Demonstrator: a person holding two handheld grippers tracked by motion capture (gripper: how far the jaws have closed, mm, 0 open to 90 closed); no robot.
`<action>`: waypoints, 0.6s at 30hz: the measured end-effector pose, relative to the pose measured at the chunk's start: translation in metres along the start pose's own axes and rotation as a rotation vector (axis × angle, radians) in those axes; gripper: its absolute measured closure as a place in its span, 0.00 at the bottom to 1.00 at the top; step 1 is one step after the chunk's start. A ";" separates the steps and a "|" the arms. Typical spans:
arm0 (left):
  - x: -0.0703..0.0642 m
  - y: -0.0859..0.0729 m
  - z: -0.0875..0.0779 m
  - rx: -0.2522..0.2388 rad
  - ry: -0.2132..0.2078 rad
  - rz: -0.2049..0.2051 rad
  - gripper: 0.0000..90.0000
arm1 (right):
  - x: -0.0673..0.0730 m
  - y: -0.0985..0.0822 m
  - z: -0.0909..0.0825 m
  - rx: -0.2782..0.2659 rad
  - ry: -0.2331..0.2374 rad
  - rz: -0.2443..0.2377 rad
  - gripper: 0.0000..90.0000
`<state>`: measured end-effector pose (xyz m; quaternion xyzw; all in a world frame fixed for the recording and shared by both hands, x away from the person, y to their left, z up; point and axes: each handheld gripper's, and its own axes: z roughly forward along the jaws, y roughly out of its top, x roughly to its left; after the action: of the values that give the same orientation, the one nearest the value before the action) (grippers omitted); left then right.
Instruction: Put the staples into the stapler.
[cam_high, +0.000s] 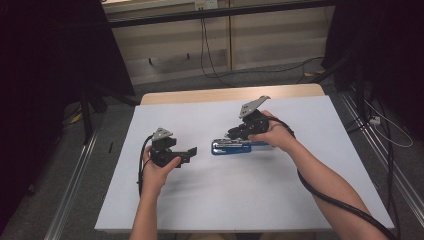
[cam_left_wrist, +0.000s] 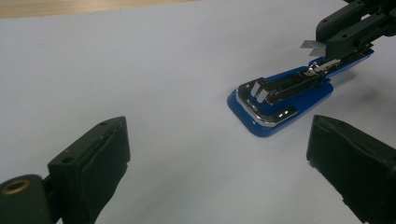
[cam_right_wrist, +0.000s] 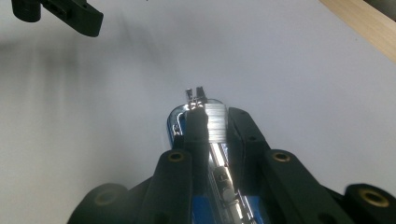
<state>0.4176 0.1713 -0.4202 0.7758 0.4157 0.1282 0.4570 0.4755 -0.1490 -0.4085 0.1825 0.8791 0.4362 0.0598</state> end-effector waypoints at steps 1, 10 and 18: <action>0.000 0.000 0.000 0.000 0.002 0.000 0.07 | 0.000 0.000 0.000 0.002 0.002 -0.001 0.88; 0.001 0.000 -0.001 -0.007 -0.004 -0.007 0.07 | 0.000 0.002 0.007 0.012 0.025 -0.020 0.88; 0.002 0.000 -0.003 -0.005 -0.003 -0.003 0.07 | 0.000 0.005 0.013 0.015 0.034 -0.036 0.88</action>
<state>0.4173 0.1744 -0.4188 0.7744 0.4158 0.1275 0.4596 0.4799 -0.1370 -0.4124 0.1594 0.8864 0.4315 0.0513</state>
